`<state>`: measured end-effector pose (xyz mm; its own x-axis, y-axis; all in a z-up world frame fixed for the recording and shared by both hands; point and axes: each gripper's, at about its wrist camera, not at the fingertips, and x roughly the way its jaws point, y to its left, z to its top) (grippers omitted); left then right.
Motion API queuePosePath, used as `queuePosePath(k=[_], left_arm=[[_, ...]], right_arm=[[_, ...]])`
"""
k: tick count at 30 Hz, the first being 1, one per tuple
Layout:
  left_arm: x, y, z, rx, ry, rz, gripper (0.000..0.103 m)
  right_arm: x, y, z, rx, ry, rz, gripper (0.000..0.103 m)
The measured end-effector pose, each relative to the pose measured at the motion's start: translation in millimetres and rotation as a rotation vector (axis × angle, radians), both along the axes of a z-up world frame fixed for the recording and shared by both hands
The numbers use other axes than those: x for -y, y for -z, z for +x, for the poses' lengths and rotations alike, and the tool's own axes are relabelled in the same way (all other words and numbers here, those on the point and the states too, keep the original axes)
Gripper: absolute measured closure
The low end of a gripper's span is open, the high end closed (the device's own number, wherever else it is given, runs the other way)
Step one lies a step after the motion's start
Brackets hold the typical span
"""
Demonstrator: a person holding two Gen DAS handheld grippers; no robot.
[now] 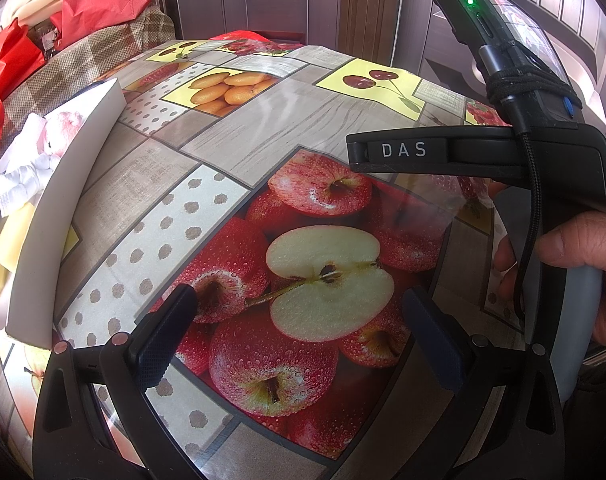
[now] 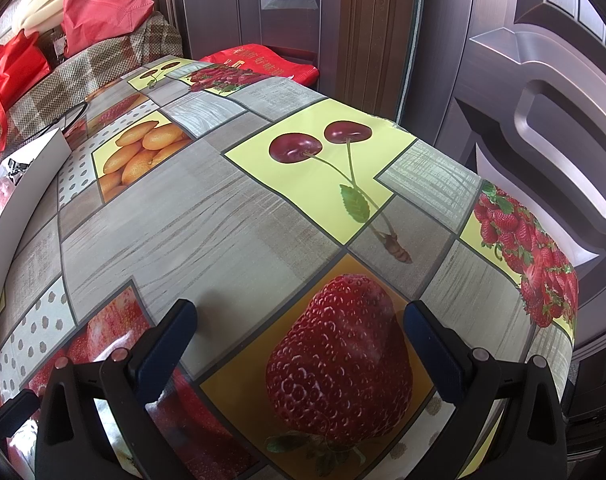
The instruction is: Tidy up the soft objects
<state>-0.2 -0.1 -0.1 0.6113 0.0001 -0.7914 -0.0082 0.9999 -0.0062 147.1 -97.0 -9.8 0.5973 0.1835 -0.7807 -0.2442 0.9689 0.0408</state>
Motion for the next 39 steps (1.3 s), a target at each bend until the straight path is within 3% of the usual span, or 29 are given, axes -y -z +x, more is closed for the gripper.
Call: queuePosePath(k=[39], left_arm=[[0.0,0.0,0.0,0.000,0.000,0.000,0.001]], right_arm=[[-5.4,0.5,6.7,0.009,-0.019,-0.003,0.000]])
